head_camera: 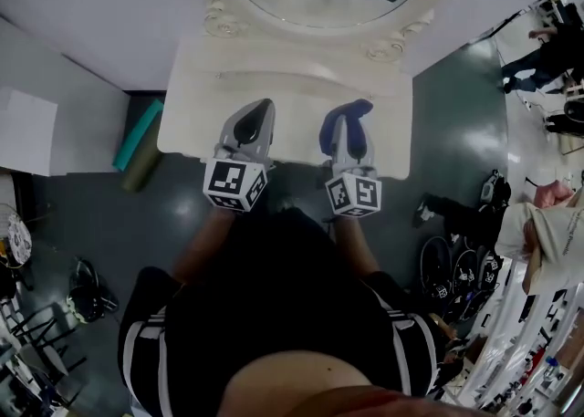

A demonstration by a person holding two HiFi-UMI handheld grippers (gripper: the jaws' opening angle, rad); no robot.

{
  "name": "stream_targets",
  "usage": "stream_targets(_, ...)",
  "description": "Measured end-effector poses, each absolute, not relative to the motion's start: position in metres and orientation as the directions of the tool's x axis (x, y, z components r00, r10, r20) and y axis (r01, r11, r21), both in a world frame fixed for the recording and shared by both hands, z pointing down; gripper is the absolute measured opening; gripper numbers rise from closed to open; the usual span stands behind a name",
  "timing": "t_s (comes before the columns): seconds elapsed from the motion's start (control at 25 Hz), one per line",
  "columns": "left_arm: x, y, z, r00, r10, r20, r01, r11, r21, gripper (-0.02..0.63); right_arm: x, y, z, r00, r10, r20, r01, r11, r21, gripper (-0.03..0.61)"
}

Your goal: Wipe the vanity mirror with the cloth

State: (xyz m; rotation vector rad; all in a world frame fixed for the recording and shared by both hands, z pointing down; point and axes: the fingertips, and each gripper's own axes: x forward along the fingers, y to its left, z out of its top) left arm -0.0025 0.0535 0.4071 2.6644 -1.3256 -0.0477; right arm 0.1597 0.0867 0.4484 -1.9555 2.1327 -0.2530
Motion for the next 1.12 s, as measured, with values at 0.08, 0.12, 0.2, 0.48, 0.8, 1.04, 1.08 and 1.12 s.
stream_targets(0.08,-0.003,0.038,0.409,0.634,-0.771,0.051,-0.766,-0.618,0.177,0.009,0.157,0.072,0.446,-0.057,-0.997,-0.06,-0.955,0.072,-0.287,0.041)
stream_targets(0.12,-0.004,0.031,0.41,0.645,-0.762,0.055,-0.757,-0.628,0.177,0.009,0.155,0.066,0.445,-0.046,-0.997,-0.062,-0.956,0.062,-0.287,0.041)
stream_targets(0.2,-0.01,0.016,0.411,0.659,-0.749,0.061,-0.747,-0.643,0.171,0.009,0.15,0.053,0.443,-0.025,-0.998,-0.064,-0.958,0.042,-0.285,0.041)
stream_targets(0.48,-0.021,-0.034,0.404,0.708,-0.704,0.058,-0.703,-0.695,0.155,0.009,0.14,0.008,0.44,0.06,-0.996,-0.065,-0.95,-0.037,-0.311,0.041)
stream_targets(0.8,-0.006,-0.065,0.399,0.708,-0.705,0.05,-0.701,-0.691,0.175,0.009,0.172,-0.022,0.426,0.1,-0.991,-0.093,-0.951,-0.068,-0.302,0.041)
stream_targets(1.04,0.009,-0.079,0.386,0.7,-0.714,0.027,-0.707,-0.687,0.167,0.009,0.196,-0.044,0.414,0.107,-0.987,-0.119,-0.95,-0.066,-0.306,0.041)
stream_targets(1.08,0.011,-0.082,0.385,0.698,-0.715,0.023,-0.708,-0.686,0.165,0.009,0.199,-0.049,0.413,0.11,-0.986,-0.125,-0.949,-0.066,-0.31,0.041)
stream_targets(1.12,0.012,-0.085,0.384,0.695,-0.718,0.02,-0.711,-0.684,0.164,0.009,0.202,-0.053,0.411,0.11,-0.985,-0.131,-0.948,-0.064,-0.313,0.041)
